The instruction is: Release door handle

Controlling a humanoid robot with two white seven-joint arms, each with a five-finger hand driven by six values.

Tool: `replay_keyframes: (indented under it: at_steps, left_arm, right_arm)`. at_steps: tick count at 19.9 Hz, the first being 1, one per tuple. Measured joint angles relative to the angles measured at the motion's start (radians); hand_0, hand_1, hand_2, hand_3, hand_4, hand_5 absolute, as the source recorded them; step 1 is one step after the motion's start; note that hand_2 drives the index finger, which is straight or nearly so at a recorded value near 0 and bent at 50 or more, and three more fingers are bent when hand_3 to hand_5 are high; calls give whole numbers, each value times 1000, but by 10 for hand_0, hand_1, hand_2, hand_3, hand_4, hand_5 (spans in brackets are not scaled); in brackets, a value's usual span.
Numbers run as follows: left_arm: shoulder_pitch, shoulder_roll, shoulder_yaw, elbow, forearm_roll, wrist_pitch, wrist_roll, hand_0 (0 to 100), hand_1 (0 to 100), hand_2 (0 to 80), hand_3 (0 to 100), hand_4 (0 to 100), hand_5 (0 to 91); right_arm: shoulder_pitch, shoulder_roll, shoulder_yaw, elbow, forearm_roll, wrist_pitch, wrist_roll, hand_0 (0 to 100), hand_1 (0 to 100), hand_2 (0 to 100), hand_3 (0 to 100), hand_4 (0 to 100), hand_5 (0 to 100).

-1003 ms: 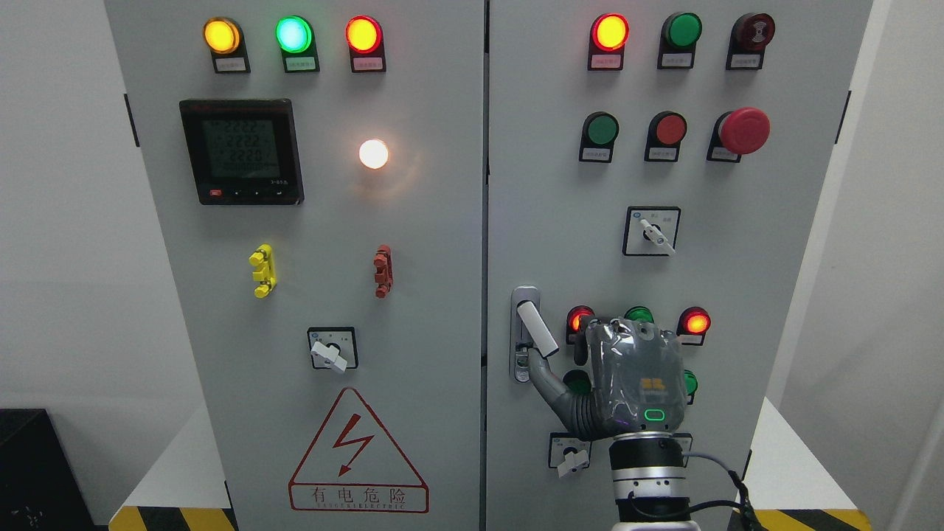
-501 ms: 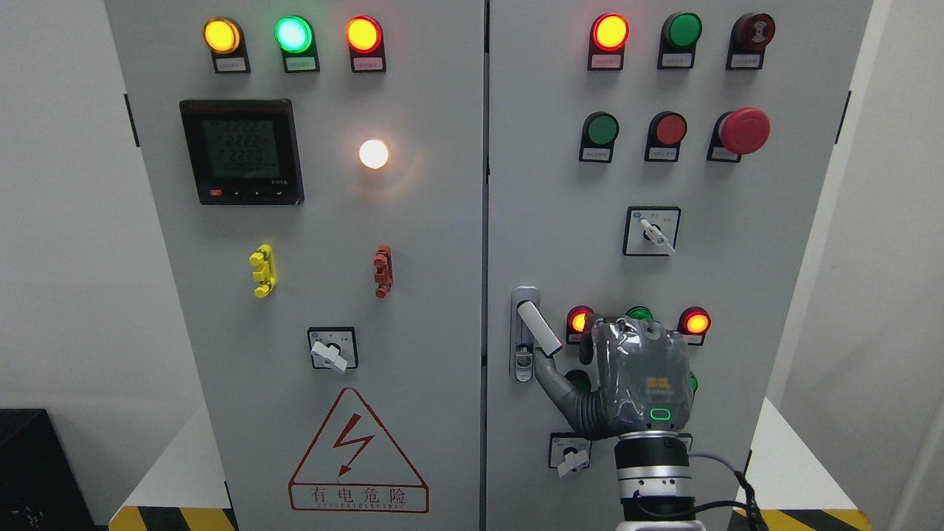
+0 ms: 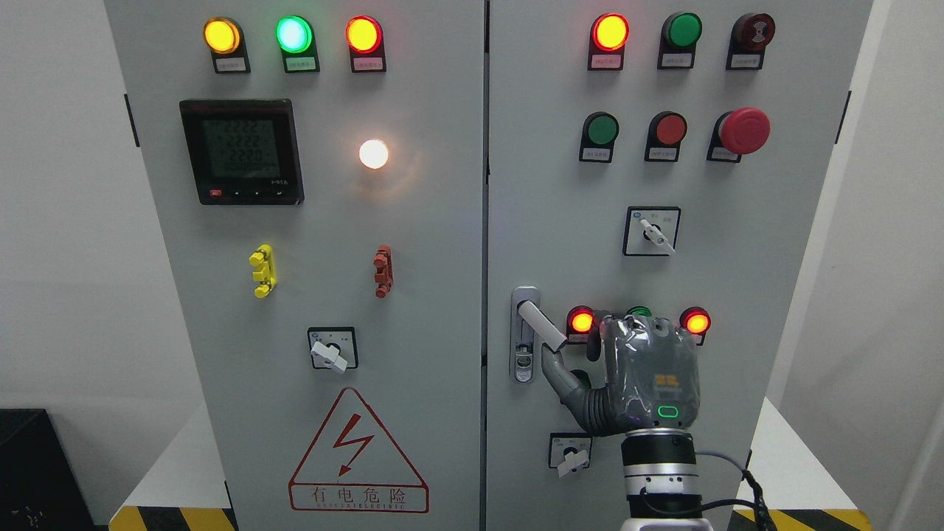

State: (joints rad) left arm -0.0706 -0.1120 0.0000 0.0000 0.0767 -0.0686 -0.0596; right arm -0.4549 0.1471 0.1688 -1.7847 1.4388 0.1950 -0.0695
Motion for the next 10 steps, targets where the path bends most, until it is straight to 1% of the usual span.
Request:
replay_keyframes:
  at_steps: [10]
  left_arm:
    - [0, 0, 0, 0, 0, 0, 0, 0, 0, 25, 81, 11, 0]
  right_arm:
    - [-16, 0, -12, -3, 0, 0, 1, 342, 357, 795, 1000, 1000, 958]
